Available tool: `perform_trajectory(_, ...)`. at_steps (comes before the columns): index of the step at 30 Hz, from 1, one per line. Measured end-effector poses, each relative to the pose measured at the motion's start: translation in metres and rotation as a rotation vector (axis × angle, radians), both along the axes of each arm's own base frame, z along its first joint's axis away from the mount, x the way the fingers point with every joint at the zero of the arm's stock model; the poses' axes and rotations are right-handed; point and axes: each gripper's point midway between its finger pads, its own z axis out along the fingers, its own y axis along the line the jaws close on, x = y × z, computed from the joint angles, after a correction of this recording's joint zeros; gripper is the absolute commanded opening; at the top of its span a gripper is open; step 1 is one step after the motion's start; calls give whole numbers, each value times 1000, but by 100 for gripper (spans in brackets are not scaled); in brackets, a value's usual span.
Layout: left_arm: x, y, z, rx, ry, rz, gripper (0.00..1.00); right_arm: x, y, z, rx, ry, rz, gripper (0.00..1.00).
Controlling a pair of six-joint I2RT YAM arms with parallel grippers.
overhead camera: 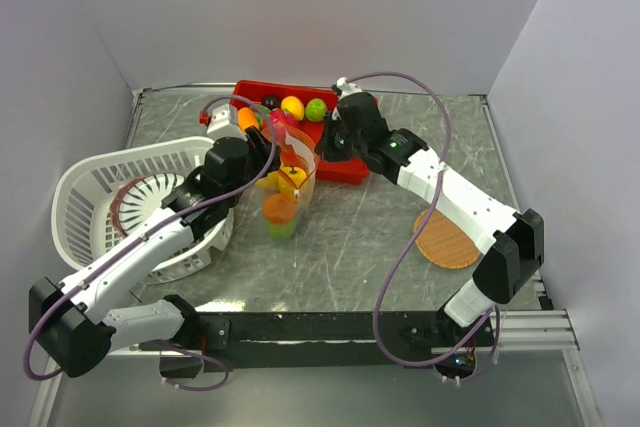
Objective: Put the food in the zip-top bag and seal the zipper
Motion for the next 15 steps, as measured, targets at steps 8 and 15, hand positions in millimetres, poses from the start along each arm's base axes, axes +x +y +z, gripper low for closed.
perform_trajectory(8, 6, 16, 46, 115, -17, 52, 49, 2, 2, 13, 17, -20, 1, 0)
perform_trajectory(15, 29, 13, 59, 265, 19, 70, 39, 3, 3, 24, 32, -36, 5, 0)
